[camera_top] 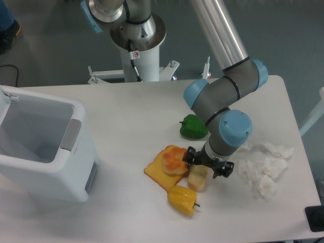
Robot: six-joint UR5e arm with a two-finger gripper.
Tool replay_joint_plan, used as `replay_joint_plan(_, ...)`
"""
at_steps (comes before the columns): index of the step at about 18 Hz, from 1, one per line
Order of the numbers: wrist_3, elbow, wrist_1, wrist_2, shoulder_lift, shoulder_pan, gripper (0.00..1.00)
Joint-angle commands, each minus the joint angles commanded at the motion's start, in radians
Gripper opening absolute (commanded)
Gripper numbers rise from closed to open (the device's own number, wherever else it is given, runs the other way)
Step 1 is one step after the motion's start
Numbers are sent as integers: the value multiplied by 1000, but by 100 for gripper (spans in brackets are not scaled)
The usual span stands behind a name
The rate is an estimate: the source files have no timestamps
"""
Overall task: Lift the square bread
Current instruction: 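Close the gripper on the end of the pale bread roll, then lift the pale bread roll up and away from the square bread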
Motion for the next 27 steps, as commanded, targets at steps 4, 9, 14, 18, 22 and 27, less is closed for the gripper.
replay_joint_plan(4,0,2,3,0,-8,0,78)
replay_joint_plan(9,2,0,23,2,-6,2,51)
replay_joint_plan(14,3,3,25,0,2,5,33)
replay_joint_plan(18,5,23,26,-2,23,11,33)
replay_joint_plan(22,9,89,38,-6,40,26,37)
replay_joint_plan(27,141,152,43,-2,41,29,18)
